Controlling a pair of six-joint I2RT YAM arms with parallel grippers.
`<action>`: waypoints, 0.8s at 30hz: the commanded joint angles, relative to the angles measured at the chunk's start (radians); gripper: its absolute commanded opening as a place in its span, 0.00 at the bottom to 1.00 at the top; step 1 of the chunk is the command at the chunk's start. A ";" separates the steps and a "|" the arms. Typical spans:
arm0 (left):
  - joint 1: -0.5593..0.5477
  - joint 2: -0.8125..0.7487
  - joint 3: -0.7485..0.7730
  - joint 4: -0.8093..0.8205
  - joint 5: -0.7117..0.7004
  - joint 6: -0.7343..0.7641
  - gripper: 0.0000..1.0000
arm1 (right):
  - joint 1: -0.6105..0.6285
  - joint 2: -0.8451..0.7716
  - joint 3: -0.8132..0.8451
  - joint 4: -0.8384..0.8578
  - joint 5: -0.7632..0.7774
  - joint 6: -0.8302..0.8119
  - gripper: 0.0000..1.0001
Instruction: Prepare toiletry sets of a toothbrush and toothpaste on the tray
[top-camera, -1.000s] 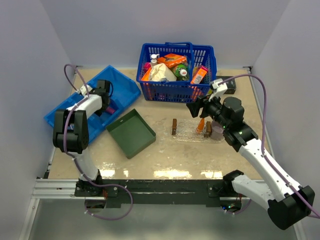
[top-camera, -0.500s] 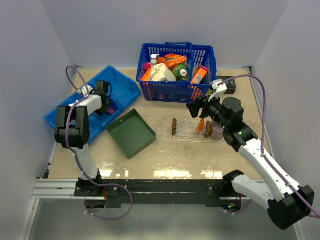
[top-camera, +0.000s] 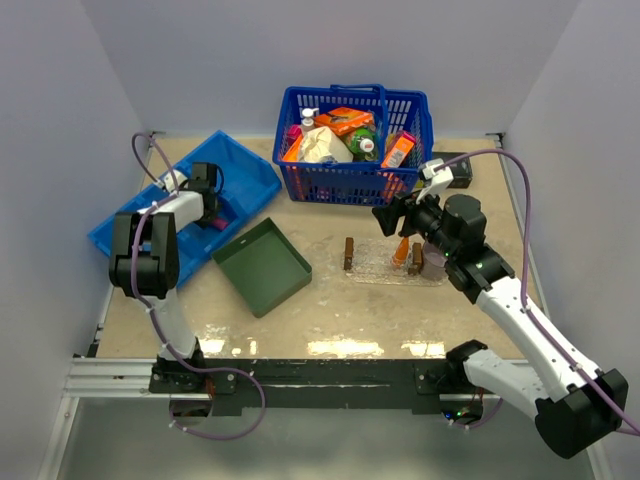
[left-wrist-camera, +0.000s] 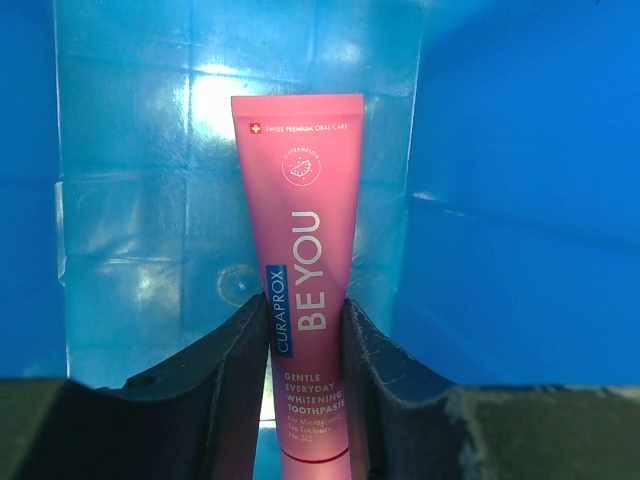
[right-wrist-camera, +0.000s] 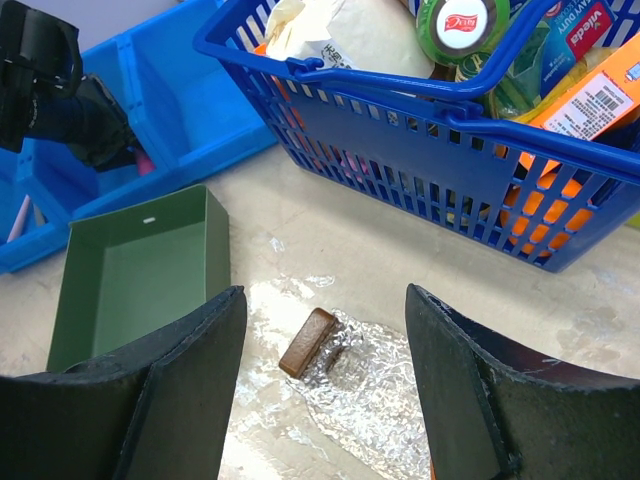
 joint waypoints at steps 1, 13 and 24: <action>0.008 -0.046 -0.025 0.013 -0.030 0.025 0.33 | -0.003 0.000 0.001 0.036 0.011 -0.014 0.68; 0.005 -0.173 -0.045 0.032 -0.091 0.089 0.32 | -0.001 0.002 0.005 0.033 0.023 -0.013 0.68; -0.010 -0.244 -0.047 0.067 -0.091 0.233 0.32 | -0.003 0.002 0.024 0.016 0.023 -0.008 0.68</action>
